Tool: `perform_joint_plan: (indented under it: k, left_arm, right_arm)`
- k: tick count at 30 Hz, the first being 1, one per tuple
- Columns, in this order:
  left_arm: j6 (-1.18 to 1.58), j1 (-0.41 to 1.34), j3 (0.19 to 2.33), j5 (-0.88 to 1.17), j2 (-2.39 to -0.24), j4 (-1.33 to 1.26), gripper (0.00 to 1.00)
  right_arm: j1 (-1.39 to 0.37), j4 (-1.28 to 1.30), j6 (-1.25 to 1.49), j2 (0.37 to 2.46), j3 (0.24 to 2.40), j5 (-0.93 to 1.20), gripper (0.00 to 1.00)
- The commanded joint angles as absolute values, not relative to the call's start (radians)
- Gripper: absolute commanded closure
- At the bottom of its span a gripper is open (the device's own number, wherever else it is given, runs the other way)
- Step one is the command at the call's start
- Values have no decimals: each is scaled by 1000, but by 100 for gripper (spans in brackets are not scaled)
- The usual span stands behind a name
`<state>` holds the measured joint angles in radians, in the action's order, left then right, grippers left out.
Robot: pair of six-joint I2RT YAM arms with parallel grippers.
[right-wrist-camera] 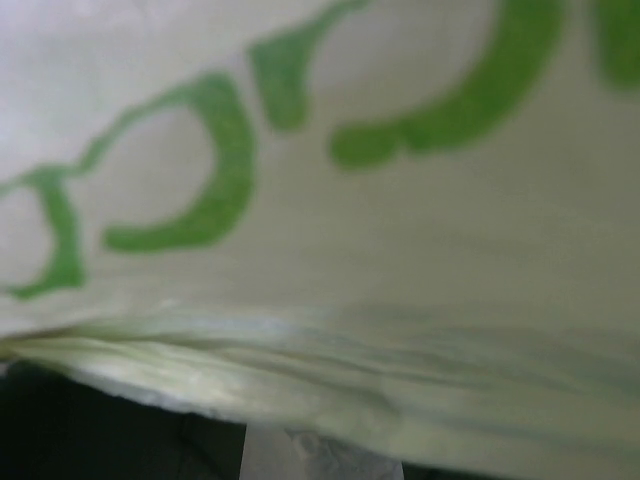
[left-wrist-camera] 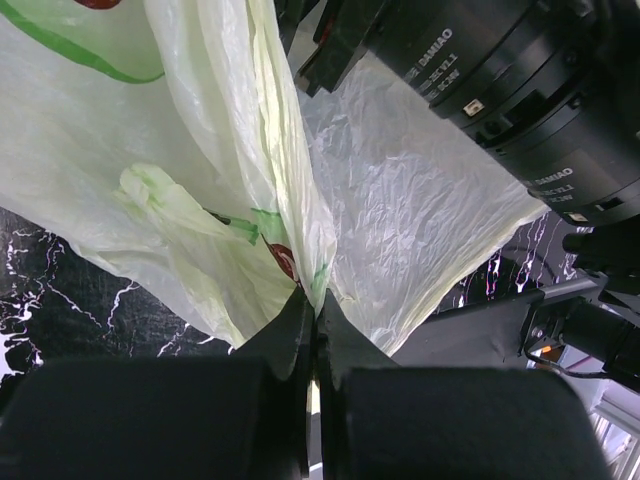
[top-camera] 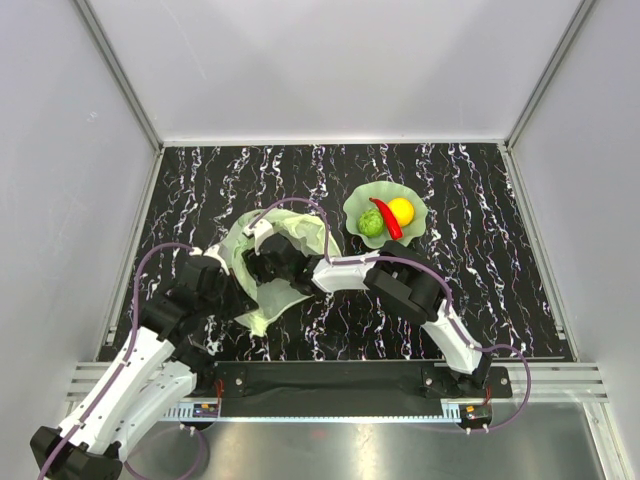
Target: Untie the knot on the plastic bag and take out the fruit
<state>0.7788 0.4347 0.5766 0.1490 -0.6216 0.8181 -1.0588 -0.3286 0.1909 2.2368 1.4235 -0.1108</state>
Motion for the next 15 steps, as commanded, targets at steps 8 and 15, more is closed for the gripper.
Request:
perform_joint_plan:
  k: [8, 15]
  left_arm:
    - [762, 439, 621, 110, -623, 767, 100]
    - [765, 437, 611, 81, -623, 759, 100]
  right_arm:
    - [-1065, -204, 219, 2267, 1434, -120, 73]
    - [-1063, -209, 229, 2186, 1379, -118, 88]
